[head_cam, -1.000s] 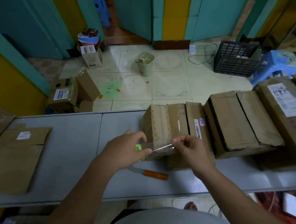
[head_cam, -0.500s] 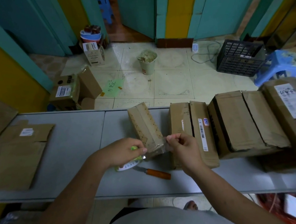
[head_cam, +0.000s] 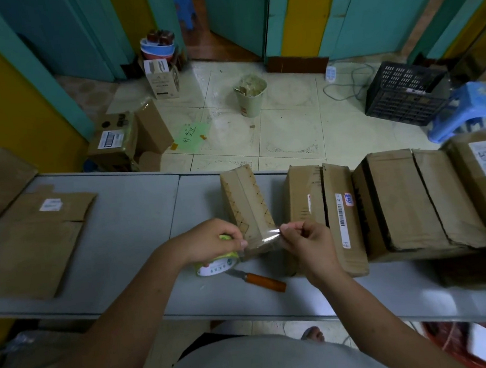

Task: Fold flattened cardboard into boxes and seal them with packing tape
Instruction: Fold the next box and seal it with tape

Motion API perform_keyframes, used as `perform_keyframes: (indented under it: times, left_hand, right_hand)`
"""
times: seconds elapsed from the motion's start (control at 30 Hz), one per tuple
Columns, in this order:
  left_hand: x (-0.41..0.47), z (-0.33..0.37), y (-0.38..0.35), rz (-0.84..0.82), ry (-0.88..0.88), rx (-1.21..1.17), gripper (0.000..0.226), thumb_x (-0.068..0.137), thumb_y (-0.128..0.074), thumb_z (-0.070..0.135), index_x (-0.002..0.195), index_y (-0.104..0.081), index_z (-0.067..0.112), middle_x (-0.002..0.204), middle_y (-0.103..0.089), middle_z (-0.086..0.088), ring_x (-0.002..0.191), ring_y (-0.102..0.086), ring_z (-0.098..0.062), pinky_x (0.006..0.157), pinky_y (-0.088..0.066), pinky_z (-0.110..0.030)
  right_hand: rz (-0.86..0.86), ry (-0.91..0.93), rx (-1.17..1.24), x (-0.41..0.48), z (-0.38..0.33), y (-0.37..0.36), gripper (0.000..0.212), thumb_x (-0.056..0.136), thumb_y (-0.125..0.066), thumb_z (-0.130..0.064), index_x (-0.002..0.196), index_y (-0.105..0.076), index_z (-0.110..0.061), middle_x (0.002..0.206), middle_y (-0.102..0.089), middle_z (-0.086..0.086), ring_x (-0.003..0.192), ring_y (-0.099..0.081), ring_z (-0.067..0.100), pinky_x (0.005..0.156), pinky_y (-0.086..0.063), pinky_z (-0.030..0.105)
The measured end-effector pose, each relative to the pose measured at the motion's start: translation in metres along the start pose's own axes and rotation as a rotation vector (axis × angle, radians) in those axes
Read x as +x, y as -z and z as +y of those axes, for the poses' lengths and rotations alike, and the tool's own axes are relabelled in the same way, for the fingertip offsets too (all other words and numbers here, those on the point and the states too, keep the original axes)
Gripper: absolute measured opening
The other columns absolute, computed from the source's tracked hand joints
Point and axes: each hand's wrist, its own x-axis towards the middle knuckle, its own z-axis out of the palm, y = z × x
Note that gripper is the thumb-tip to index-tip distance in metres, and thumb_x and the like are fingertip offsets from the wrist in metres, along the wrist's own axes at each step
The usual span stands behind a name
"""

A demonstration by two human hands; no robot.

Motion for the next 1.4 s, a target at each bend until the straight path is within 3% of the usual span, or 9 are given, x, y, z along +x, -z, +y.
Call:
perform_keyframes:
  times: [0.2,0.53,0.73,0.8,0.87,1.0,1.27,1.33,1.4]
  left_hand:
    - [0.004,-0.005,-0.004,0.007,-0.023,-0.035,0.013,0.097,-0.071,0.049,0.090,-0.078,0.040,0.092,-0.076,0.015,0.084,-0.071,-0.006,0.084,-0.058,-0.038]
    - [0.000,-0.022,-0.003,0.019,0.063,-0.092,0.021,0.094,-0.075,0.053,0.095,-0.082,0.034,0.093,-0.079,0.019,0.084,-0.075,-0.001,0.072,-0.056,-0.023]
    - [-0.002,-0.023,-0.002,-0.007,0.074,-0.080,0.026,0.092,-0.074,0.057,0.093,-0.082,0.033,0.095,-0.079,0.020,0.086,-0.073,0.003,0.079,-0.053,-0.025]
    - [-0.003,-0.025,-0.002,0.001,0.071,-0.071,0.026,0.094,-0.074,0.057,0.095,-0.082,0.033,0.093,-0.079,0.018,0.085,-0.073,0.002,0.078,-0.052,-0.026]
    - [-0.004,-0.025,-0.003,0.013,0.067,-0.070,0.025,0.094,-0.073,0.056,0.096,-0.082,0.033,0.092,-0.079,0.018,0.085,-0.073,0.002,0.077,-0.051,-0.026]
    - [-0.003,-0.021,-0.007,0.024,0.054,-0.073,0.024,0.095,-0.073,0.055,0.096,-0.081,0.033,0.093,-0.078,0.018,0.086,-0.073,0.001,0.082,-0.056,-0.030]
    - [0.001,-0.010,-0.022,0.124,0.088,-0.160,0.029,0.094,-0.073,0.058,0.091,-0.082,0.030,0.095,-0.079,0.017,0.091,-0.074,-0.002,0.086,-0.059,-0.038]
    - [0.004,-0.003,-0.029,0.175,0.092,-0.229,0.029,0.095,-0.073,0.055,0.093,-0.082,0.028,0.098,-0.080,0.014,0.097,-0.075,-0.009,0.092,-0.061,-0.045]
    - [0.006,0.004,-0.034,0.209,0.099,-0.272,0.027,0.097,-0.071,0.054,0.095,-0.082,0.029,0.099,-0.080,0.012,0.101,-0.075,-0.013,0.094,-0.060,-0.048]
  right_hand:
    - [0.032,-0.053,-0.044,0.004,0.004,-0.002,0.008,0.094,-0.076,-0.015,0.093,-0.079,-0.007,0.085,-0.078,0.008,0.092,-0.075,0.027,0.094,-0.060,0.045]
    - [-0.128,0.106,-0.521,0.014,-0.002,-0.008,0.017,0.099,-0.070,-0.037,0.089,-0.076,-0.024,0.078,-0.076,-0.005,0.075,-0.072,0.007,0.076,-0.058,0.030]
    - [-0.090,0.157,-0.744,0.017,-0.005,-0.004,0.037,0.095,-0.071,-0.050,0.115,-0.067,-0.020,0.103,-0.069,-0.007,0.086,-0.062,0.003,0.067,-0.043,0.015]
    - [-0.045,0.234,-0.763,0.015,-0.006,-0.006,0.023,0.092,-0.074,-0.050,0.101,-0.067,-0.030,0.091,-0.067,-0.017,0.076,-0.061,-0.004,0.062,-0.040,0.008]
    - [-0.064,0.303,-0.850,0.013,-0.006,-0.006,0.018,0.094,-0.069,-0.052,0.086,-0.070,-0.037,0.078,-0.066,-0.016,0.071,-0.063,-0.002,0.061,-0.045,0.012]
    - [-0.071,0.422,-1.065,0.010,-0.002,-0.005,0.038,0.103,-0.053,-0.052,0.082,-0.075,-0.030,0.075,-0.064,-0.012,0.090,-0.060,0.012,0.075,-0.056,0.034]
    - [-0.164,0.361,-0.860,0.015,-0.015,-0.019,0.040,0.106,-0.050,-0.048,0.080,-0.068,-0.025,0.075,-0.065,-0.004,0.072,-0.063,0.011,0.062,-0.051,0.027]
    - [-0.160,0.333,-0.913,0.023,-0.028,-0.016,0.042,0.104,-0.050,-0.054,0.089,-0.069,-0.021,0.082,-0.067,-0.001,0.073,-0.065,0.011,0.066,-0.057,0.033]
    - [-0.109,0.389,-1.050,0.029,-0.036,-0.014,0.045,0.102,-0.053,-0.058,0.118,-0.065,-0.018,0.111,-0.067,0.004,0.096,-0.065,0.018,0.084,-0.060,0.040]
